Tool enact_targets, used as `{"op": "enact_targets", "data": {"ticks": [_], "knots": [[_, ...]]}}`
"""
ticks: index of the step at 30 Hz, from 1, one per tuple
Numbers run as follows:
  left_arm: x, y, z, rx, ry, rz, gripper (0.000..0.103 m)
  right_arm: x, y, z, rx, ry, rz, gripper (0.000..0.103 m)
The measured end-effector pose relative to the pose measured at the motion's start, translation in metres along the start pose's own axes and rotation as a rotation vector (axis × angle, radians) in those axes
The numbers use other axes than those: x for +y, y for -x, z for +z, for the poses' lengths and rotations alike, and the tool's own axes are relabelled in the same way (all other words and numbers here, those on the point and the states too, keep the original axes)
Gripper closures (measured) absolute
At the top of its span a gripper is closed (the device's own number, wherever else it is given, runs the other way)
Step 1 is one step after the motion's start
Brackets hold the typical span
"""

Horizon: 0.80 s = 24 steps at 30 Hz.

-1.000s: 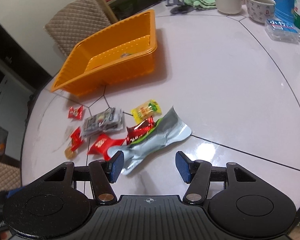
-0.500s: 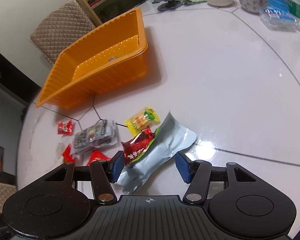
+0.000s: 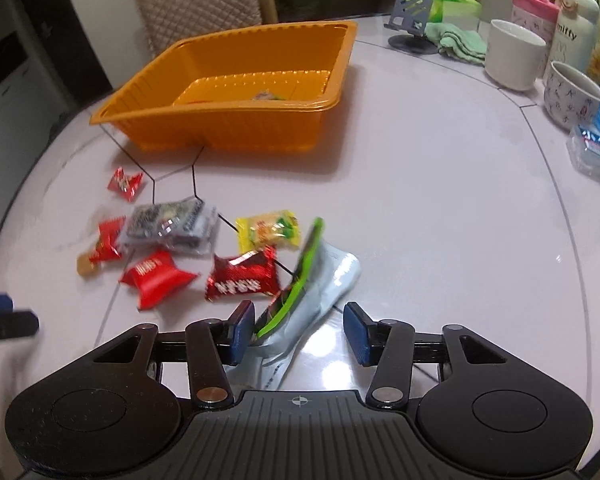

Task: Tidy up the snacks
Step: 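Grasp the silver-and-green pouch with the right tool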

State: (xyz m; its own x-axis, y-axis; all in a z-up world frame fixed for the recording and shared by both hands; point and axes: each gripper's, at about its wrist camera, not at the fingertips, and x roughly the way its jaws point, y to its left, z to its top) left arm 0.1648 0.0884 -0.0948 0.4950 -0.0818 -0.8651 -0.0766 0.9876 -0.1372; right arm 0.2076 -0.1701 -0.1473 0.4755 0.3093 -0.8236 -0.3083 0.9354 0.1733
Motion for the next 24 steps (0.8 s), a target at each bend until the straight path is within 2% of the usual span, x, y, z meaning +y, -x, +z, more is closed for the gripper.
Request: {"op": "enact_targets", "data": {"ticks": [5,8,14,19,21,23,24], "knots": [[-0.002,-0.002,0.000,0.003,-0.009,-0.001,0.039,-0.013,0.010,-0.004,0.006,0.025,-0.028,0.054],[-0.003,-0.004,0.000,0.003,-0.013,-0.003,0.039,-0.016,0.015,-0.005,-0.010,0.014,-0.009,0.054],[-0.003,-0.005,0.001,-0.019,-0.015,-0.003,0.039,-0.009,0.011,-0.007,-0.024,-0.016,0.010,0.054],[0.003,-0.009,0.002,-0.043,-0.001,0.011,0.039,-0.005,0.002,-0.008,-0.039,-0.045,-0.027,0.054],[0.005,-0.011,0.002,-0.049,0.006,0.013,0.039,-0.003,0.000,-0.008,-0.049,-0.049,-0.036,0.058],[0.007,-0.014,0.002,-0.053,0.013,0.015,0.039,0.000,-0.002,-0.008,-0.047,-0.039,-0.041,0.068],[0.008,-0.016,0.002,-0.058,0.014,0.016,0.039,0.001,-0.003,-0.008,-0.046,-0.036,-0.044,0.070]]}}
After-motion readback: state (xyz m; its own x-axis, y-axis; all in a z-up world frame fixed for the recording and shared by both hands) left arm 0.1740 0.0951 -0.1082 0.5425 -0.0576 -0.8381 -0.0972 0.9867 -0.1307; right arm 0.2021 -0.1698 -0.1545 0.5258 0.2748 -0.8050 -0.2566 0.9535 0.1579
